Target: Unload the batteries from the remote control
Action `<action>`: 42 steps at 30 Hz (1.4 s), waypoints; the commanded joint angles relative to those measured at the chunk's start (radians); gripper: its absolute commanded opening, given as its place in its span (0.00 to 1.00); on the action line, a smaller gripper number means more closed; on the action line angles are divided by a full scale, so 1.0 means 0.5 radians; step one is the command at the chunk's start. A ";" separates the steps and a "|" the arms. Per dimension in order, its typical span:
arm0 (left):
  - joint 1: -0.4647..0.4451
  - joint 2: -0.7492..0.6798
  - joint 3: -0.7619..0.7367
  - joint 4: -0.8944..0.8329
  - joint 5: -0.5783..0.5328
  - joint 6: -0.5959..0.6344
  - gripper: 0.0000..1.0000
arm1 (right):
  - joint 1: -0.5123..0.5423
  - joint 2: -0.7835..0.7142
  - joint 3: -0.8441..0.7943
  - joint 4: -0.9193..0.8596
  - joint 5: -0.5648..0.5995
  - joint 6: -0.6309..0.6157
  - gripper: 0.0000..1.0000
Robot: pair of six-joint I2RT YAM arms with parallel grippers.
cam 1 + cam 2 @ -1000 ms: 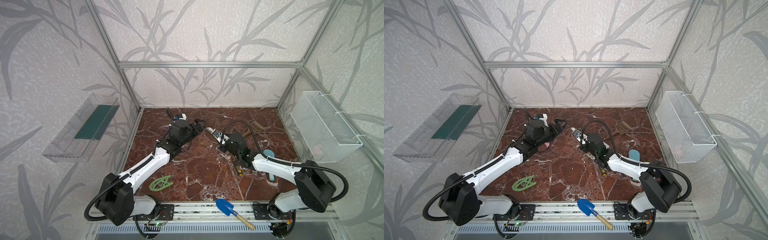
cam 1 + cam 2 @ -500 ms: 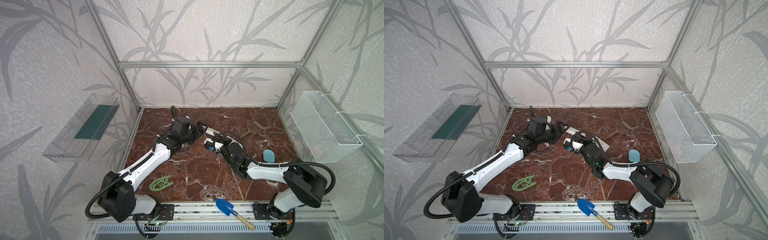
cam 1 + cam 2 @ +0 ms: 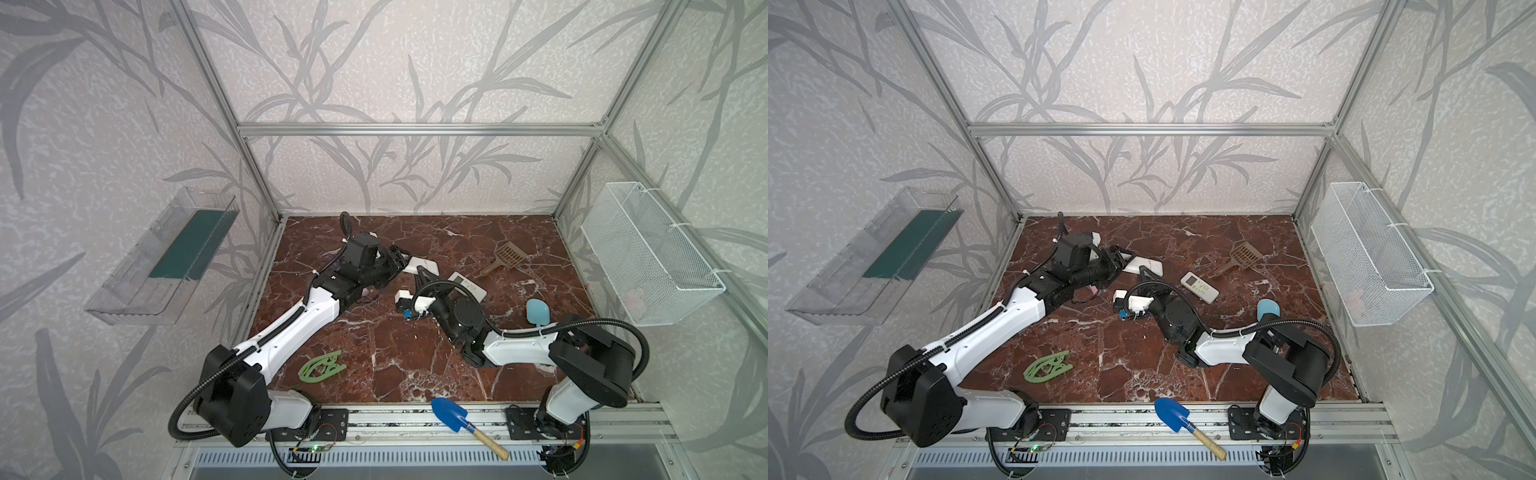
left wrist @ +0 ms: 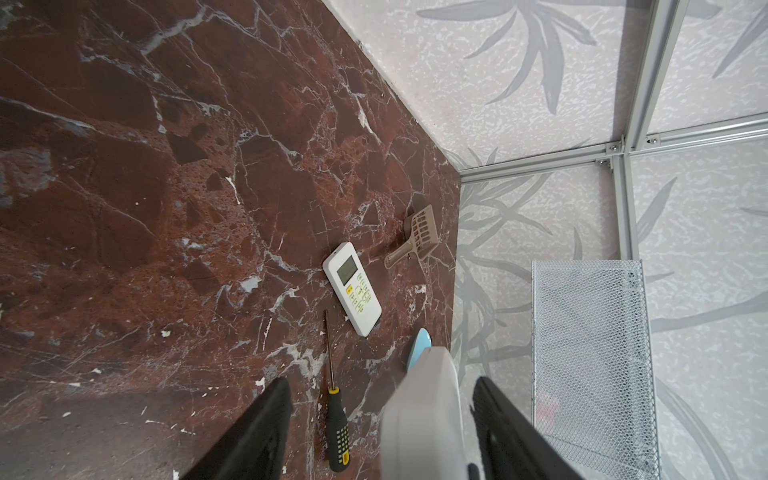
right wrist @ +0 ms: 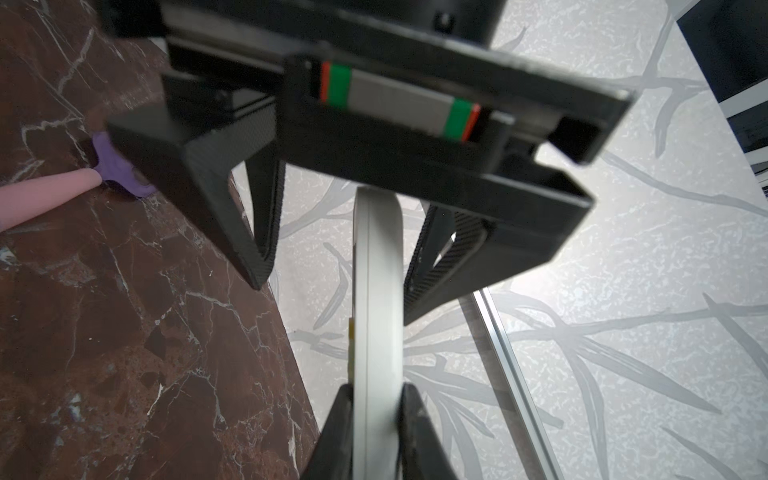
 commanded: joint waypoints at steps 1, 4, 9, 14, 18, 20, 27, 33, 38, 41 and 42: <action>0.009 -0.075 -0.006 -0.019 -0.044 -0.030 0.63 | 0.013 0.025 -0.004 0.241 0.055 -0.111 0.04; 0.010 -0.086 -0.020 -0.004 -0.059 -0.040 0.55 | 0.020 0.052 0.000 0.258 0.055 -0.150 0.04; 0.015 -0.059 -0.016 0.025 -0.018 -0.064 0.42 | 0.031 0.084 0.016 0.259 0.064 -0.167 0.03; 0.014 -0.014 -0.031 0.082 0.016 -0.097 0.28 | 0.037 0.092 0.029 0.247 0.080 -0.160 0.03; 0.013 0.011 -0.043 0.109 0.020 -0.113 0.14 | 0.040 0.083 0.019 0.252 0.080 -0.142 0.03; 0.014 0.017 -0.049 0.113 0.018 -0.117 0.08 | 0.039 0.075 0.017 0.243 0.083 -0.128 0.02; 0.020 0.004 -0.118 0.187 -0.004 -0.175 0.00 | 0.041 0.029 0.029 0.156 0.116 -0.033 0.25; 0.039 -0.019 -0.167 0.263 -0.040 -0.185 0.00 | 0.040 -0.098 0.023 -0.079 0.097 0.158 0.57; 0.076 -0.022 -0.210 0.374 -0.042 -0.135 0.00 | 0.041 -0.374 0.028 -0.588 0.014 0.469 0.67; 0.113 -0.020 -0.247 0.488 -0.010 -0.102 0.00 | 0.016 -0.592 0.058 -1.083 -0.116 0.775 0.72; 0.120 -0.020 -0.264 0.541 0.011 -0.095 0.00 | 0.006 -0.639 0.057 -1.200 -0.135 0.837 0.72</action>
